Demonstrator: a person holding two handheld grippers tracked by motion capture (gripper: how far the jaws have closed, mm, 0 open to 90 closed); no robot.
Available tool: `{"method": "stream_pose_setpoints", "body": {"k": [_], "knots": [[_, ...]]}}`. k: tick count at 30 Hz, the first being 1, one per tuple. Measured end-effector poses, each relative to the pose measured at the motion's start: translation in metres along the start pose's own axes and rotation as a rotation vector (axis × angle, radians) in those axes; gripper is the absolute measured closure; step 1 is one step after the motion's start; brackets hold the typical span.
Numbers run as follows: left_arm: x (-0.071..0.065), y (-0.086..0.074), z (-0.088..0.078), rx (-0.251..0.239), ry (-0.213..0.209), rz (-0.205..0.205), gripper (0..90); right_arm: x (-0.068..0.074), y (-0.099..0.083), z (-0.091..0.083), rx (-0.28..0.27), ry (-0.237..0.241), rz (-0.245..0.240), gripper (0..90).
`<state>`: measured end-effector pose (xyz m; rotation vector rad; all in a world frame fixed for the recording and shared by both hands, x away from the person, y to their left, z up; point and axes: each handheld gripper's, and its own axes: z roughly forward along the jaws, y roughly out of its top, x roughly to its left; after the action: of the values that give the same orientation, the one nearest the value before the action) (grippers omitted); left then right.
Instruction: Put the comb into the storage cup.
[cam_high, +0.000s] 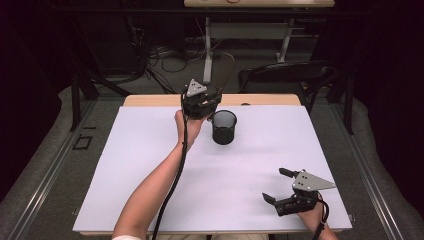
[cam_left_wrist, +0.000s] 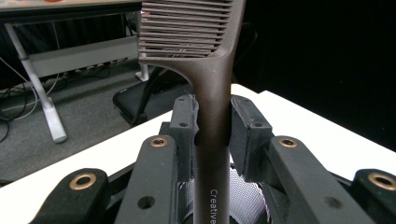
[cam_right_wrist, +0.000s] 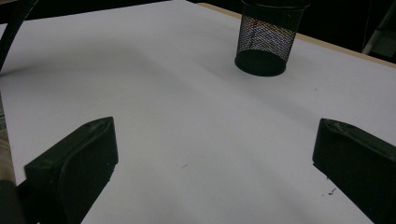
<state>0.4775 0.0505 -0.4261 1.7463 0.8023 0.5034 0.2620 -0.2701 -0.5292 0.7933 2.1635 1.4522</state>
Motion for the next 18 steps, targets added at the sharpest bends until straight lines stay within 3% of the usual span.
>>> {"method": "stream_pose_setpoints", "body": {"k": [18], "knots": [[-0.003,-0.006,0.015,-0.053,-0.013,-0.025,72.4,0.001,0.000,0.000,0.005,0.001,-0.002,0.0]]}}
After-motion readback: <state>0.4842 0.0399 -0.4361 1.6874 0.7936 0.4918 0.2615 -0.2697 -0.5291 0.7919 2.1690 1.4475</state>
